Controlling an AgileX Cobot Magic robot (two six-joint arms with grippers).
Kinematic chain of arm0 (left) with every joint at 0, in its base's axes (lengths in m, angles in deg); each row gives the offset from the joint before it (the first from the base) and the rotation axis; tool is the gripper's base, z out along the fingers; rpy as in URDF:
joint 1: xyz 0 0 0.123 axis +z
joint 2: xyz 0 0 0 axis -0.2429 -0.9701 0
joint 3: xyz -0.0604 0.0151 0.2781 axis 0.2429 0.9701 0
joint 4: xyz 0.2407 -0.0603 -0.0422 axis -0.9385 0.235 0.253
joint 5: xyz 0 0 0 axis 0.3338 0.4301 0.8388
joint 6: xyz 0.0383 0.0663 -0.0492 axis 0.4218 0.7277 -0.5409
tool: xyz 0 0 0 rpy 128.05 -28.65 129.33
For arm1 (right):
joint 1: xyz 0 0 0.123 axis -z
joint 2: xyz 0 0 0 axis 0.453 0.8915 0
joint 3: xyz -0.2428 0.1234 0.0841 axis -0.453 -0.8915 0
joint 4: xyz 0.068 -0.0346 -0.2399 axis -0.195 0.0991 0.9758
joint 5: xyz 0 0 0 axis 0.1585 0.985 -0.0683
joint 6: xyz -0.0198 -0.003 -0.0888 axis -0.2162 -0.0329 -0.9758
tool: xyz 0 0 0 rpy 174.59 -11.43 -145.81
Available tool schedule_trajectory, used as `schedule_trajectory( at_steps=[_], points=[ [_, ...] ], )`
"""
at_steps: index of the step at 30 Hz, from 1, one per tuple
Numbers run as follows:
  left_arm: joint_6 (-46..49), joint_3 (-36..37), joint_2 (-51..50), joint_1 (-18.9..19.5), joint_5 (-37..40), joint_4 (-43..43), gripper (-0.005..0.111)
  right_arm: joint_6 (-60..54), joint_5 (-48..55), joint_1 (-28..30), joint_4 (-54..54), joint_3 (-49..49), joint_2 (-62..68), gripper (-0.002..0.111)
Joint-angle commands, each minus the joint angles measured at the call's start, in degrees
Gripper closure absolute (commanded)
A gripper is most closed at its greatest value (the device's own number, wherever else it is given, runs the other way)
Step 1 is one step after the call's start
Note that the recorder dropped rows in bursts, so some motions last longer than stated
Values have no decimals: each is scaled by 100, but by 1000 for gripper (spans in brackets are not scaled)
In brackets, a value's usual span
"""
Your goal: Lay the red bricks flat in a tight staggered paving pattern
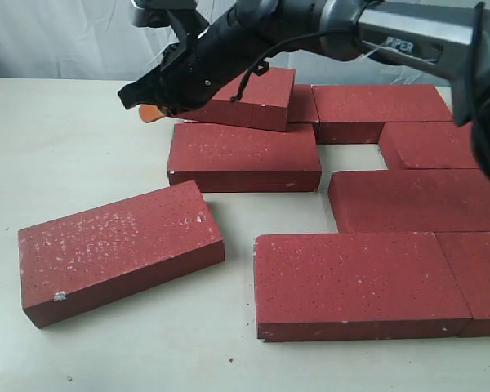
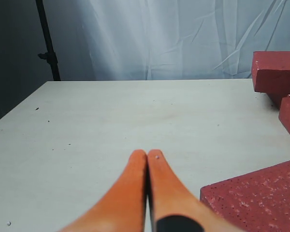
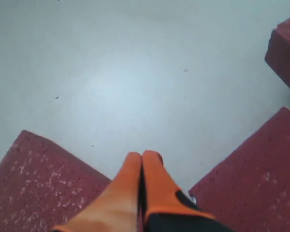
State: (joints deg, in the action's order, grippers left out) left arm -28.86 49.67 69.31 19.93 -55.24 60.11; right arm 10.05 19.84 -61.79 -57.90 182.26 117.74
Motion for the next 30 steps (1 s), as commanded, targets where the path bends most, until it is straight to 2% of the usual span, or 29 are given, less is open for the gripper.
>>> schedule_trajectory(
  at_steps=[1, 4, 6, 16, 23, 26, 30],
  points=[
    [-24, 28, 29, -23, -29, -30, 107, 708, 279, -116, 896, 1277, 797, 109],
    [-24, 28, 29, -23, -29, -30, 107, 1094, 913, -241, 1444, 2386, 1492, 109],
    [-24, 28, 29, -23, -29, -30, 107, 1250, 952, -344, 1616, 2595, 1740, 109],
    [-24, 28, 29, -23, -29, -30, 107, 1699, 888, -421, 2938, 2584, 1944, 109],
    [-24, 28, 29, -23, -29, -30, 107, 1759, 954, -421, 3059, 2584, 1944, 109],
    [-24, 28, 29, -23, -29, -30, 107, 1759, 746, -500, 2670, 2584, 1944, 109],
    [-24, 28, 29, -23, -29, -30, 107, 1759, 568, -585, 3093, 2584, 2104, 109]
  ],
)
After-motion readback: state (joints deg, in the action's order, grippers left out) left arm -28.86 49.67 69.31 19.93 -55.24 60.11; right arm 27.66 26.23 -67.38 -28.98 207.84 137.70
